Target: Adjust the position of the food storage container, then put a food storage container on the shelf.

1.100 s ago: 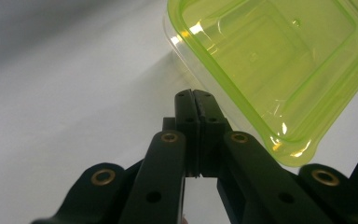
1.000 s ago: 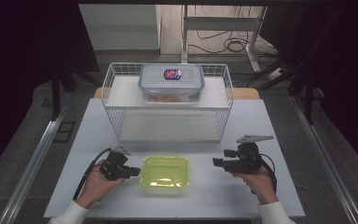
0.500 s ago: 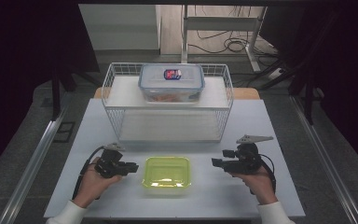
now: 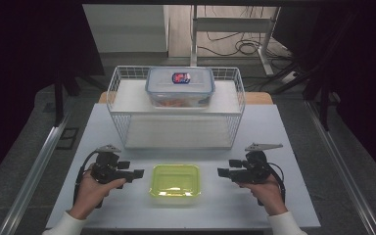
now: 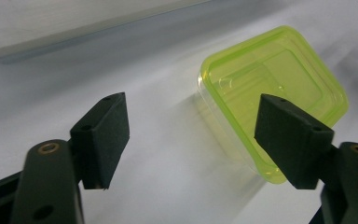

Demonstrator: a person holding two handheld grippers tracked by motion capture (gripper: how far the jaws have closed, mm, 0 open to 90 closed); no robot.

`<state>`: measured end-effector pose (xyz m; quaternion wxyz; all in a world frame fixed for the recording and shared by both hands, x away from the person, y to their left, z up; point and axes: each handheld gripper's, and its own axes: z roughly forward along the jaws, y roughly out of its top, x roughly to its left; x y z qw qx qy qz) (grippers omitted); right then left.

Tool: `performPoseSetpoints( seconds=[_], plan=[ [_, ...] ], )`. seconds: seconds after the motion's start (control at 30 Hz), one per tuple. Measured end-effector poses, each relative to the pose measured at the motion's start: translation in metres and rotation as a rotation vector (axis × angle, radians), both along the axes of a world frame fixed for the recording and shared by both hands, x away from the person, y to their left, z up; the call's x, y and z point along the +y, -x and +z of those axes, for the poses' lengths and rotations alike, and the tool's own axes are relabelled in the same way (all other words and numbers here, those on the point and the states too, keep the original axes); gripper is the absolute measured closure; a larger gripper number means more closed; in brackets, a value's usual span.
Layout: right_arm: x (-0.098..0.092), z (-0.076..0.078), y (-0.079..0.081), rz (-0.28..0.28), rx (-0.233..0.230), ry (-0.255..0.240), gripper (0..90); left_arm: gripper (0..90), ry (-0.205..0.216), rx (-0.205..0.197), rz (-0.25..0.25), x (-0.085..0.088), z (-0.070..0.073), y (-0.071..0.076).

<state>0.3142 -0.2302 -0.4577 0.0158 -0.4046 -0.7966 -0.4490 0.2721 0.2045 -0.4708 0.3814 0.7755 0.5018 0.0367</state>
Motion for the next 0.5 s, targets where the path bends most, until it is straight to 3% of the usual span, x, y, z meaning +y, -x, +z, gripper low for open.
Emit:
performPoseSetpoints(
  seconds=[0.1,0.3,0.5],
  plan=[
    [0.006,-0.002,0.002,0.022,0.013,-0.031,28.1,23.6,0.009,0.003,-0.005,-0.001,0.000,0.000],
    [0.014,-0.010,0.002,0.035,0.041,-0.034,28.1,21.4,0.064,0.022,-0.015,0.000,-0.001,0.000],
    [0.023,-0.016,0.003,0.046,0.056,-0.028,28.5,19.6,0.077,0.032,-0.015,-0.001,-0.005,-0.001]
  ],
)
